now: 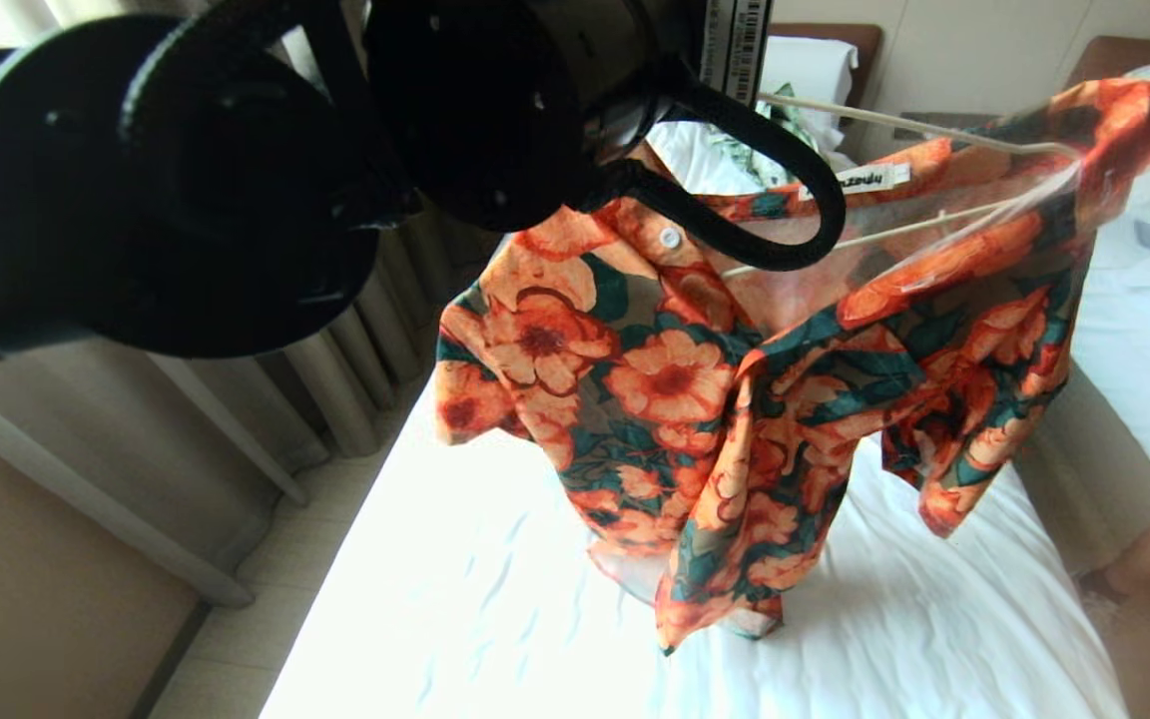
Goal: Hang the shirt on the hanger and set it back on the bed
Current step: Take the clothes hanger out of the clothes, then place the hanger on the bed
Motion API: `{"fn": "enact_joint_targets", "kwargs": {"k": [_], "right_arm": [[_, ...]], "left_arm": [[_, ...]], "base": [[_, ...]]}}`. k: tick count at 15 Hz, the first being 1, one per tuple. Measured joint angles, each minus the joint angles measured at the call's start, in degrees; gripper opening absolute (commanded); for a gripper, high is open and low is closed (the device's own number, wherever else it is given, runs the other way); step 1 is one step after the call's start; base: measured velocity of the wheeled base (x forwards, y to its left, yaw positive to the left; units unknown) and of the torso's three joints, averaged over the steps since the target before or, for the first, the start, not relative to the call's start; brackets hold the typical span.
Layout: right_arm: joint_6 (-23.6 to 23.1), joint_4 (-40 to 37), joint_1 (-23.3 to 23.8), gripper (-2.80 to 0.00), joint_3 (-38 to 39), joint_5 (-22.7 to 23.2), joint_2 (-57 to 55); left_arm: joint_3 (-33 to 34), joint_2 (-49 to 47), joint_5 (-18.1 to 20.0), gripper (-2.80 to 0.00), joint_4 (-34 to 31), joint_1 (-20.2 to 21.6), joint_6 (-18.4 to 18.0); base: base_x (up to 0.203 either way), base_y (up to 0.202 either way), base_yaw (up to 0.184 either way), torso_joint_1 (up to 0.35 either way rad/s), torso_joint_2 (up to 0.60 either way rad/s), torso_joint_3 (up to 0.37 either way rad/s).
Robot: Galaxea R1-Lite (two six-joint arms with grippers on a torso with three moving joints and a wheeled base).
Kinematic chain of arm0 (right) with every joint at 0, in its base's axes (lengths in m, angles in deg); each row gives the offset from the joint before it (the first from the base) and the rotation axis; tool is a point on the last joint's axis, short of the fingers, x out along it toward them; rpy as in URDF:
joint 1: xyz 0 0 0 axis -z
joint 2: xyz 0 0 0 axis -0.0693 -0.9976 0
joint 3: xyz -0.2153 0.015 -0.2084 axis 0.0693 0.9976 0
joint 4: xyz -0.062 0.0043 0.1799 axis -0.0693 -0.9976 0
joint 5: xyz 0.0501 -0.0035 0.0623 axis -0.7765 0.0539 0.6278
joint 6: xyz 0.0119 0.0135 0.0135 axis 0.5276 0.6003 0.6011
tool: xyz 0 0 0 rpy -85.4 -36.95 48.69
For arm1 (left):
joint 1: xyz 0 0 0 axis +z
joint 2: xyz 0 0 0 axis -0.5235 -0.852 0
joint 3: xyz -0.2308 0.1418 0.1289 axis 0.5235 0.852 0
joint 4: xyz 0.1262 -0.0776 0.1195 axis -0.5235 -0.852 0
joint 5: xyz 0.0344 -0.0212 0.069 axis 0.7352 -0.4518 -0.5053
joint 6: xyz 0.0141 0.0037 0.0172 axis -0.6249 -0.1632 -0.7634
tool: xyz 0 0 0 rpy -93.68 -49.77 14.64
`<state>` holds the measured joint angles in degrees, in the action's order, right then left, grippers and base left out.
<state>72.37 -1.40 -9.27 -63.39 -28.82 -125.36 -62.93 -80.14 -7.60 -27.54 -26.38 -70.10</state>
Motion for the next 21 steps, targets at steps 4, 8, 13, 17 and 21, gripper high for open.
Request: {"fn": "enact_joint_targets", "kwargs": {"k": [4, 8, 13, 17, 21], "right_arm": [[-1.6, 0.2, 1.1, -2.80, 4.9, -0.2, 0.3], [-1.6, 4.1, 0.7, -2.80, 11.3, 2.2, 0.9], [-1.9, 4.6, -1.3, 0.00, 17.6, 4.9, 2.4], [-2.0, 5.2, -3.1, 0.00, 19.2, 4.8, 2.2], [-2.1, 10.4, -7.0, -2.80, 25.4, 3.3, 2.0]], "left_arm": [[0.5, 0.4, -0.2, -2.80, 0.0, 0.5, 0.2], [0.3, 0.0, -0.8, -2.80, 0.1, 1.3, -0.1], [-3.5, -2.2, -0.9, -2.80, 0.0, 3.0, -0.2], [-4.6, -3.6, -0.8, -2.80, 0.1, 4.0, -0.1], [-4.1, -5.6, -0.8, -2.80, 2.8, 4.8, 0.0]], "base": [[0.000, 0.000, 0.000, 0.000, 0.00, 0.000], [0.000, 0.000, 0.000, 0.000, 0.00, 0.000], [0.000, 0.000, 0.000, 0.000, 0.00, 0.000], [0.000, 0.000, 0.000, 0.000, 0.00, 0.000], [0.000, 0.000, 0.000, 0.000, 0.00, 0.000]]}}
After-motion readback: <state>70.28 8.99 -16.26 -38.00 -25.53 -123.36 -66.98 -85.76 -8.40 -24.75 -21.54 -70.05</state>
